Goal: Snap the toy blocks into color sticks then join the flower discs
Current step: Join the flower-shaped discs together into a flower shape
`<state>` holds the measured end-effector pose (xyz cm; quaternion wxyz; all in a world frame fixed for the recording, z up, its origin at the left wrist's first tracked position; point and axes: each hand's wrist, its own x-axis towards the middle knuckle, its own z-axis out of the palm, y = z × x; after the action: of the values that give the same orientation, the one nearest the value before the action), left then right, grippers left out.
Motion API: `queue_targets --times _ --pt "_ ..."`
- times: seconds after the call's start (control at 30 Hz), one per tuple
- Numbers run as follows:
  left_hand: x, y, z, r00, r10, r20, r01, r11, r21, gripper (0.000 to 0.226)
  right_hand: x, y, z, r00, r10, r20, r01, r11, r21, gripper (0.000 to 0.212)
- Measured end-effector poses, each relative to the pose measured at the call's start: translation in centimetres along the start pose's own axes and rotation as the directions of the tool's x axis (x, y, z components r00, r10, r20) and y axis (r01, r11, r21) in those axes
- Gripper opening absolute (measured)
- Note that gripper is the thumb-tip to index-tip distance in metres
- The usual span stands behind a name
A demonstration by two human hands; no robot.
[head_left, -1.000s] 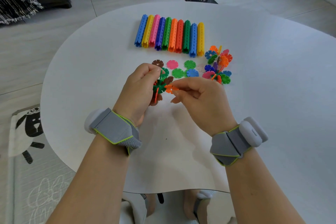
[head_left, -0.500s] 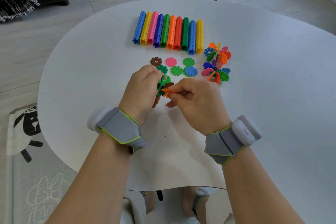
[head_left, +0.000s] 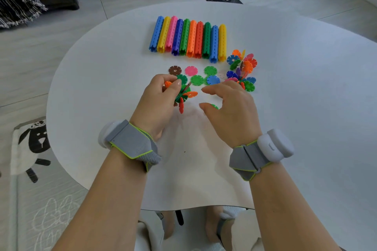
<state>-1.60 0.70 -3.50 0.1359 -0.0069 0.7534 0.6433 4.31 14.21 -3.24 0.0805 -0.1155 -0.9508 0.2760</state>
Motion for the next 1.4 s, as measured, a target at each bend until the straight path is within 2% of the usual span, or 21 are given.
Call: queue_targets --times 0.17,0.47,0.67,0.83,1.13,1.23,1.33,1.4 --pt "0.3 -0.1 -0.2 0.999 -0.017 -0.035 0.015 0.999 -0.050 0.004 -1.1 0.4 -0.1 0.981 0.172 0.094 -0.165 0.983 -0.082 0.049" --pt "0.3 -0.2 0.6 0.999 -0.046 0.024 0.049 0.993 -0.107 0.010 -0.6 0.1 -0.1 0.956 0.269 0.115 -0.257 0.960 -0.109 0.034" --pt "0.4 0.0 0.7 0.995 -0.066 0.073 0.079 0.979 -0.190 0.008 -0.5 0.1 -0.1 0.964 0.241 0.110 -0.234 0.969 -0.073 0.025" --pt "0.5 0.0 0.6 0.994 -0.065 0.088 0.084 0.970 -0.228 0.012 -0.5 0.3 -0.4 0.965 0.236 0.114 -0.230 0.971 -0.063 0.045" --pt "0.3 0.2 1.2 0.991 -0.070 0.110 0.095 0.968 -0.234 0.011 -0.5 0.5 -0.2 0.971 0.228 0.073 -0.225 0.973 -0.047 0.030" --pt "0.2 0.2 1.3 0.990 -0.073 0.121 0.099 0.971 -0.216 0.013 -0.4 0.7 0.0 0.982 0.180 0.052 -0.182 0.982 0.048 0.022" --pt "0.3 0.2 1.4 0.991 -0.075 0.113 0.099 0.970 -0.222 0.013 -0.5 0.8 0.1 0.988 0.151 0.024 -0.150 0.927 0.344 0.017" --pt "0.3 0.2 1.4 0.990 -0.075 0.118 0.098 0.973 -0.209 0.014 -0.6 0.7 0.1 0.991 0.132 -0.004 -0.115 0.881 0.458 0.021"
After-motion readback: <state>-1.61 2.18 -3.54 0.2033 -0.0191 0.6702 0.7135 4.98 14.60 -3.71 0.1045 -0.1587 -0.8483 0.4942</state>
